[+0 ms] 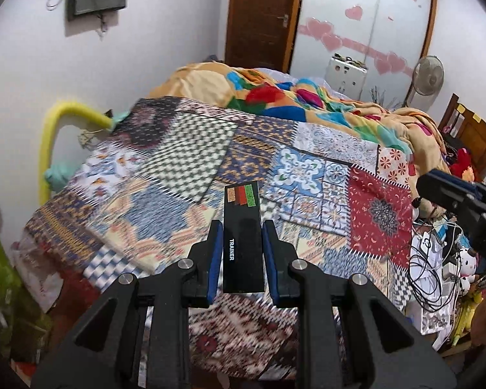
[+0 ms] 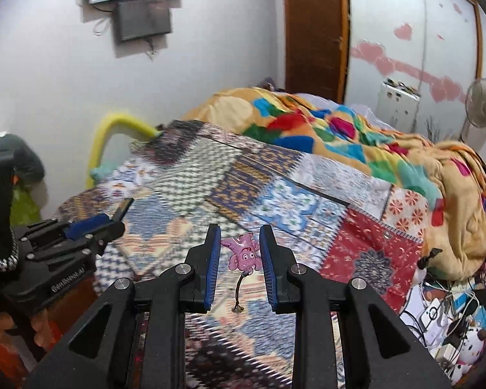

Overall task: Collect trash
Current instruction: 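Carry the pink toy in the right gripper while the left gripper carries the black box to the bin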

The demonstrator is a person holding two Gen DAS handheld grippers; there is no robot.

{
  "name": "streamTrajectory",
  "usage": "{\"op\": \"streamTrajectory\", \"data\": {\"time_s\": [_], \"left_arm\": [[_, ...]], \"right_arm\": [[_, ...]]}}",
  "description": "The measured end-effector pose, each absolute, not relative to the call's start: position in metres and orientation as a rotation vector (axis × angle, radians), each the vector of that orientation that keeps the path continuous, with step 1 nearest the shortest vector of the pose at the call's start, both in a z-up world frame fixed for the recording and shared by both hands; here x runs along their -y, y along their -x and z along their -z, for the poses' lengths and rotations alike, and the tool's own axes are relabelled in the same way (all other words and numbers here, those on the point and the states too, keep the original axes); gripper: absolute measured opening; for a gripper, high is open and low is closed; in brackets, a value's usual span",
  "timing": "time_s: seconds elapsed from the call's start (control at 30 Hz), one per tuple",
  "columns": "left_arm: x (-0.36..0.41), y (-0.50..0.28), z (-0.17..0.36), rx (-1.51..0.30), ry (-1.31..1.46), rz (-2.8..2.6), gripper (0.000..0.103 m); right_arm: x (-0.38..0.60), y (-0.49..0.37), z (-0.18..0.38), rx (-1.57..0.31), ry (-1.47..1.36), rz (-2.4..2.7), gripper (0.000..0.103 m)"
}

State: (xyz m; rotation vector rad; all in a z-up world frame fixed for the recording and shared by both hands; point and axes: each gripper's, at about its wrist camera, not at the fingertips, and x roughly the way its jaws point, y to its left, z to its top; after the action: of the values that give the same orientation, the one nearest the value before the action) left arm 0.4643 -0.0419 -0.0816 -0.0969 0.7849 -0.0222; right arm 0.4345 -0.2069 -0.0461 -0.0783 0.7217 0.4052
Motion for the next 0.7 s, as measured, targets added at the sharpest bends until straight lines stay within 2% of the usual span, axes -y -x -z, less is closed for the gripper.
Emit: {"op": "streamTrajectory", "data": {"time_s": [0.27, 0.7], "left_arm": [[-0.008, -0.391, 0.071, -0.769, 0.124, -0.079, 0.023], [-0.116, -0.275, 0.082, -0.768, 0.243, -0.297, 0.023]], "right_arm": [[0.152, -0.381, 0.031, -0.694, 0.119, -0.543, 0.022], [0.047, -0.31, 0.037, -0.685, 0.204, -0.785, 0.022]]}}
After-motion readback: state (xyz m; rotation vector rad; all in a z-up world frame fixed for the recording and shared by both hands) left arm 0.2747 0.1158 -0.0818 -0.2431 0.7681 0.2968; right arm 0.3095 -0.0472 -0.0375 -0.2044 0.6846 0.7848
